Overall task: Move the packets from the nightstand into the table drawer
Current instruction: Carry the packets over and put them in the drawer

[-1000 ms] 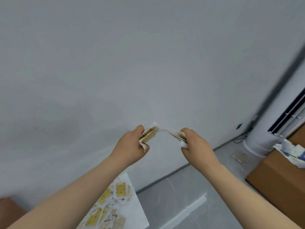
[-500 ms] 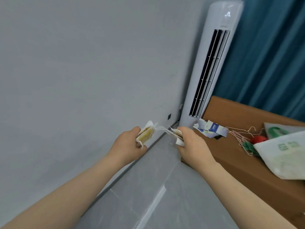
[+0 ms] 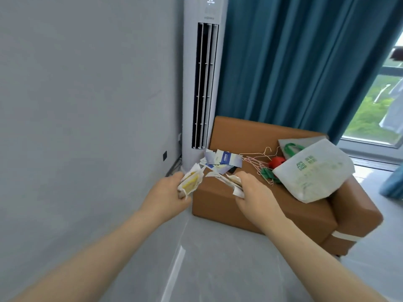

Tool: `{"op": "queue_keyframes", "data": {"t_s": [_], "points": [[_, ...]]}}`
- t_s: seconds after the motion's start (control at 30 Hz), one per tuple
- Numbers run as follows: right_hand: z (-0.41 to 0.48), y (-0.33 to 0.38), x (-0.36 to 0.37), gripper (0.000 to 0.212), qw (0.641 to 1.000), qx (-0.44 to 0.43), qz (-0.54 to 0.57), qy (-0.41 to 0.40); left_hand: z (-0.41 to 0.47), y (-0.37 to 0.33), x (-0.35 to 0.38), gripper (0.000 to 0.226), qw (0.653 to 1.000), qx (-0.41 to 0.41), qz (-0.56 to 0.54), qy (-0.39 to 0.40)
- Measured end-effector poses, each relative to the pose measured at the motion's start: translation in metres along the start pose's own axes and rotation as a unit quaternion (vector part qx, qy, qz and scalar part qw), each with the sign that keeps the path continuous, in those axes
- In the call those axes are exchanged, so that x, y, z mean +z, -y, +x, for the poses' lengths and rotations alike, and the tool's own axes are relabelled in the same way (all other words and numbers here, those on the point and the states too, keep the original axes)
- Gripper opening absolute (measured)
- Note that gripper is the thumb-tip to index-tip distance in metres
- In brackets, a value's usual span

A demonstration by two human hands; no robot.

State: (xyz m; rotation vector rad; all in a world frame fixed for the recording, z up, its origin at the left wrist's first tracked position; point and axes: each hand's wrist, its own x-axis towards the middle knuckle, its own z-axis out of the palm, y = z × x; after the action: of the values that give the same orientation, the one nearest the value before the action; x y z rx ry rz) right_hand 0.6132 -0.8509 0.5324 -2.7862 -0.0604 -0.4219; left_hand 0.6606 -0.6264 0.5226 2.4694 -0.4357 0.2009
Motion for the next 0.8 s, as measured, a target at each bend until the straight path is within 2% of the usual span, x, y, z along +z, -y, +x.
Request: {"op": "queue_keyframes", "data": {"t_s": [0.23, 0.4, 0.57, 0.73, 0.8], "points": [[0.068, -0.078, 0.000, 0.023, 0.995, 0.102, -0.015, -0.001, 0.125, -0.017, 0.059, 0.023, 0.997, 0.056, -0.006, 0.054], [0.090, -0.149, -0.006, 0.022, 0.986, 0.166, -0.033, -0.003, 0.191, -0.055, 0.118, 0.021, 0.988, 0.113, -0.012, 0.104], [0.101, -0.237, -0.018, 0.017, 0.975, 0.212, -0.054, -0.023, 0.246, -0.115, 0.182, 0.029, 0.979, 0.150, -0.032, 0.133], [0.107, -0.329, -0.046, 0.016, 0.967, 0.246, -0.061, -0.034, 0.295, -0.191, 0.245, 0.019, 0.970, 0.186, -0.021, 0.157], [0.108, -0.366, -0.058, 0.014, 0.964, 0.257, -0.065, -0.038, 0.311, -0.222, 0.268, 0.023, 0.966, 0.189, -0.030, 0.172]]}}
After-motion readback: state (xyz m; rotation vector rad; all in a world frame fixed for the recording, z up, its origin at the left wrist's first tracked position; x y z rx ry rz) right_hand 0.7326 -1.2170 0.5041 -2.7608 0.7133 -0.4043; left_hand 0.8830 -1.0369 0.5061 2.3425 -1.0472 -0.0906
